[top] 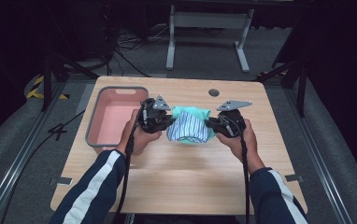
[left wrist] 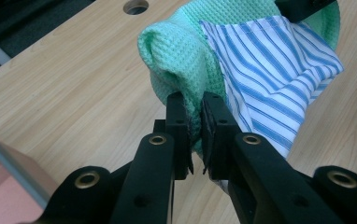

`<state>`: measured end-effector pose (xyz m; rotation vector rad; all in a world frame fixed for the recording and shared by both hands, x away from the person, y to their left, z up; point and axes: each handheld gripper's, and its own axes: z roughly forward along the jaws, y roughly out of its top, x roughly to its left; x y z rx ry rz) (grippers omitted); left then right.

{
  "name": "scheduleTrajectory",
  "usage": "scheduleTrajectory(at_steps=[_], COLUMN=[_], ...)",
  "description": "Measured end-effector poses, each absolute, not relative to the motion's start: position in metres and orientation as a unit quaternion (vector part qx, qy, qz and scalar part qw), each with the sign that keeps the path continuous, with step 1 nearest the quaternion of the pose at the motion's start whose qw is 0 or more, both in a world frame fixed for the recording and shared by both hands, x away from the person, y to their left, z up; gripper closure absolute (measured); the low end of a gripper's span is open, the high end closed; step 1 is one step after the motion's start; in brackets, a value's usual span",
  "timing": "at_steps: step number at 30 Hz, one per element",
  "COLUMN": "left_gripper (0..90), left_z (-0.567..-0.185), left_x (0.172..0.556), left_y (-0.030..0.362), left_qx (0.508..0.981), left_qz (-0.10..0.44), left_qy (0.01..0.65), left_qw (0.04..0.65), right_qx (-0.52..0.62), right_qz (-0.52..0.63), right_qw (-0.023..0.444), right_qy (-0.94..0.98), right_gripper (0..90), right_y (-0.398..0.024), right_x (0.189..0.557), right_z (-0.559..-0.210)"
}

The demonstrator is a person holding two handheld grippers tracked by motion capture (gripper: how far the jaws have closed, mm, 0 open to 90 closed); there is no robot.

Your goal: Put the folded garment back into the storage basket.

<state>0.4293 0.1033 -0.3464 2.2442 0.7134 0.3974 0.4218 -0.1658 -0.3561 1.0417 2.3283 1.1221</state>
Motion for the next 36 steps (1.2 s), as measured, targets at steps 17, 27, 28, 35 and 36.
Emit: scheduleTrajectory(at_steps=[17, 27, 28, 35, 36], left_gripper=[82.7, 82.7, 82.7, 82.8, 82.7], left_z=[-0.329, -0.323, -0.322, -0.319, -0.317], left_x=[0.43, 0.429, 0.43, 0.427, 0.426], left_y=[0.139, 0.157, 0.16, 0.17, 0.174], left_qx=[0.863, 0.857, 0.855, 0.85, 0.85], left_qz=[0.182, 0.19, 0.191, 0.199, 0.202], left_qy=[0.299, 0.31, 0.313, 0.322, 0.321], left_qw=[0.364, 0.365, 0.366, 0.367, 0.365], right_qx=[0.338, 0.332, 0.33, 0.321, 0.32], right_qz=[0.407, 0.414, 0.413, 0.419, 0.418], right_qw=[0.182, 0.176, 0.177, 0.174, 0.176], right_qy=[0.829, 0.829, 0.83, 0.831, 0.832], right_gripper=[81.9, 81.9, 81.9, 81.9, 81.9], right_y=[-0.121, -0.103, -0.101, -0.087, -0.085], right_x=[0.434, 0.44, 0.441, 0.444, 0.445], right_z=[-0.332, -0.328, -0.328, -0.326, -0.326])
